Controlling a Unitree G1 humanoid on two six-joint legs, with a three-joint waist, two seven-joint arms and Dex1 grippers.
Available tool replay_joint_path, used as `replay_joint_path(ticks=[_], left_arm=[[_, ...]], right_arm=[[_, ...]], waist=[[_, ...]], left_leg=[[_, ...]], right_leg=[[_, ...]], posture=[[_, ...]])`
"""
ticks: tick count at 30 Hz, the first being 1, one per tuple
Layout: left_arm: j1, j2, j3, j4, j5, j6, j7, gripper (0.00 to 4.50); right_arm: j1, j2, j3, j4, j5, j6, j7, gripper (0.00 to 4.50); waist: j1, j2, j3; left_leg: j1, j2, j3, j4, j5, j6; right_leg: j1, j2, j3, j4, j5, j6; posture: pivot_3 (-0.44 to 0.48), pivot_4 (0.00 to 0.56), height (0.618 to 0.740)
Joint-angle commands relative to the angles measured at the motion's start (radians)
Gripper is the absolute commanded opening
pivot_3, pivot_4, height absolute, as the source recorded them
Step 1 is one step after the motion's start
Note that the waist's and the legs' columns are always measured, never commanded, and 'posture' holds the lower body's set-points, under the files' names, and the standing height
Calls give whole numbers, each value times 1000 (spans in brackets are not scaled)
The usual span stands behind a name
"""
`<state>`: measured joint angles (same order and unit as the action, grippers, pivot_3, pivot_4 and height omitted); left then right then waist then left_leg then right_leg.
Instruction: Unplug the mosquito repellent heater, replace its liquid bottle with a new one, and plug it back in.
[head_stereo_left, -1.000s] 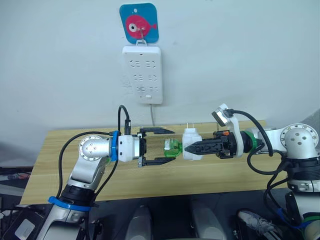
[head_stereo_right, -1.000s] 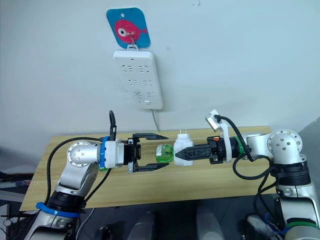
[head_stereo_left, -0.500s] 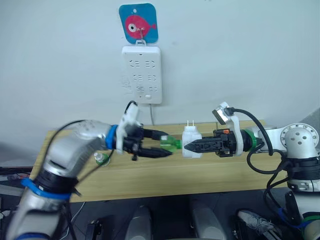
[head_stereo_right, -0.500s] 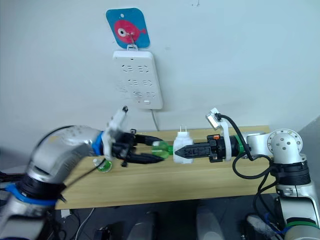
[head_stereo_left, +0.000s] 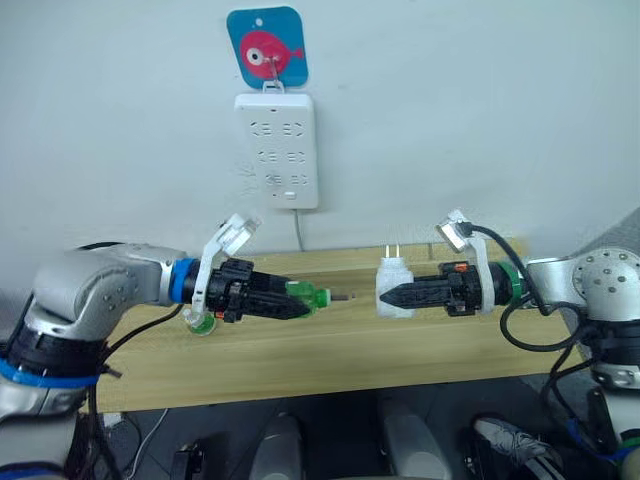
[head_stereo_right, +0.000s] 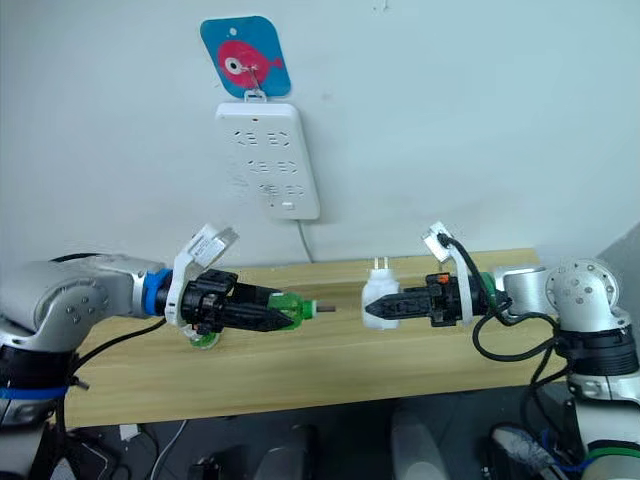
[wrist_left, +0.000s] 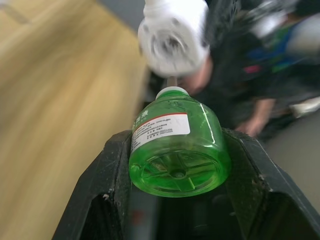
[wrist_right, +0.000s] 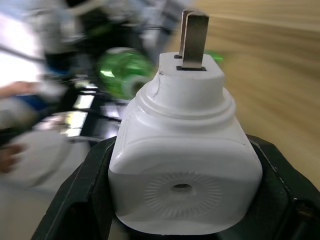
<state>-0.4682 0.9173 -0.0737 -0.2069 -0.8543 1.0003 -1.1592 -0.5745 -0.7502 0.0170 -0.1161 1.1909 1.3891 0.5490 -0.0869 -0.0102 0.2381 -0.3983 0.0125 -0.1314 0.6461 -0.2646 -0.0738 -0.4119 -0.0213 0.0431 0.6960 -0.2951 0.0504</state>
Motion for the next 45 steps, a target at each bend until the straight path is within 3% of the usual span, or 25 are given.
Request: replay_joint_path(ticks=[1, 4, 7, 13, 21, 24, 25, 26, 32, 36, 38, 41, 45], left_arm=[[78, -24, 20, -75, 109, -169, 34, 2232], [159, -33, 1, -130, 169, -251, 37, 2232], [210, -43, -8, -169, 198, -284, 45, 2232], [260, -62, -39, -199, 256, -343, 54, 2232], [265, -100, -77, -185, 311, -393, 56, 2232], [266, -110, -80, -179, 321, -396, 56, 2232], [266, -111, -79, -175, 326, -400, 54, 2232], [266, -112, -78, -169, 331, -405, 52, 2232], [269, -164, -46, -134, 348, -448, 96, 2232], [250, -305, 9, -104, 367, -538, 232, 2232], [242, -360, 32, -99, 367, -550, 286, 2232], [218, -467, 52, -114, 360, -581, 380, 2232], [186, -531, 46, -106, 379, -616, 422, 2232]], right_arm=[[41, -57, 140, 16, -318, -176, -50, 3052], [54, -88, 291, 90, -583, -352, -57, 3052], [0, -107, 450, 156, -781, -377, -45, 3052], [-76, -75, 509, 309, -902, -378, 73, 3052], [-127, 12, 457, 438, -978, -331, 107, 3052], [-134, 31, 402, 447, -995, -325, 84, 4053], [-132, 28, 383, 429, -995, -315, 84, 4404], [-128, 22, 358, 401, -990, -295, 81, 4476], [-53, -36, 143, 58, -886, -183, 103, 4500], [-1, 122, -161, -198, -727, -14, 59, 4500], [29, 213, -252, -289, -683, 9, 30, 4500], [91, 584, -499, -467, -527, 12, -88, 4500], [97, 871, -621, -517, -374, 134, -170, 4500]], waist=[[3, 0, 0], [5, -1, 0], [4, 0, 1], [1, -1, 2], [2, -1, 3], [3, -1, 3], [3, -1, 3], [3, -1, 3], [3, 0, 3], [3, 0, 3], [4, -1, 3], [3, -1, 1], [2, 0, 1]], left_leg=[[0, 0, 0, 0, 0, 0], [-1, -1, 1, 0, 0, 0], [-1, -1, 2, 0, 0, 0], [0, 0, 2, 0, 0, 0], [0, -1, 3, 0, 0, 0], [0, -1, 2, 0, 0, 0], [0, -1, 2, 0, 0, 0], [0, -1, 2, 0, 0, 0], [-1, -1, 2, 0, 0, 0], [0, 0, 1, 0, 0, 0], [0, 0, 0, 1, 0, 0], [1, 0, -1, 1, 0, 0], [1, -1, 0, 1, 1, -2]], right_leg=[[0, 0, 0, 0, 0, 0], [0, -1, 1, -1, 0, 0], [-1, -1, 2, -1, 0, 0], [-2, -1, 2, 1, 0, 0], [-1, -1, 2, 1, 0, 0], [-1, -1, 2, 1, 0, 0], [-1, -1, 2, 1, 0, 0], [-1, -1, 2, 1, 0, 0], [-1, -1, 1, 1, 0, 0], [0, -1, 1, 1, 0, 0], [1, -1, 0, 1, 0, 0], [2, -1, -1, 2, 1, 0], [1, -2, 0, 2, 1, 0]], posture=[[-70, 221, 725], [-69, 227, 725], [-65, 232, 725], [-63, 236, 725], [-62, 233, 725], [-67, 231, 725], [-67, 231, 725], [-67, 231, 725], [-84, 223, 725], [-96, 212, 725], [-100, 208, 725], [-109, 195, 725], [-116, 185, 725]])
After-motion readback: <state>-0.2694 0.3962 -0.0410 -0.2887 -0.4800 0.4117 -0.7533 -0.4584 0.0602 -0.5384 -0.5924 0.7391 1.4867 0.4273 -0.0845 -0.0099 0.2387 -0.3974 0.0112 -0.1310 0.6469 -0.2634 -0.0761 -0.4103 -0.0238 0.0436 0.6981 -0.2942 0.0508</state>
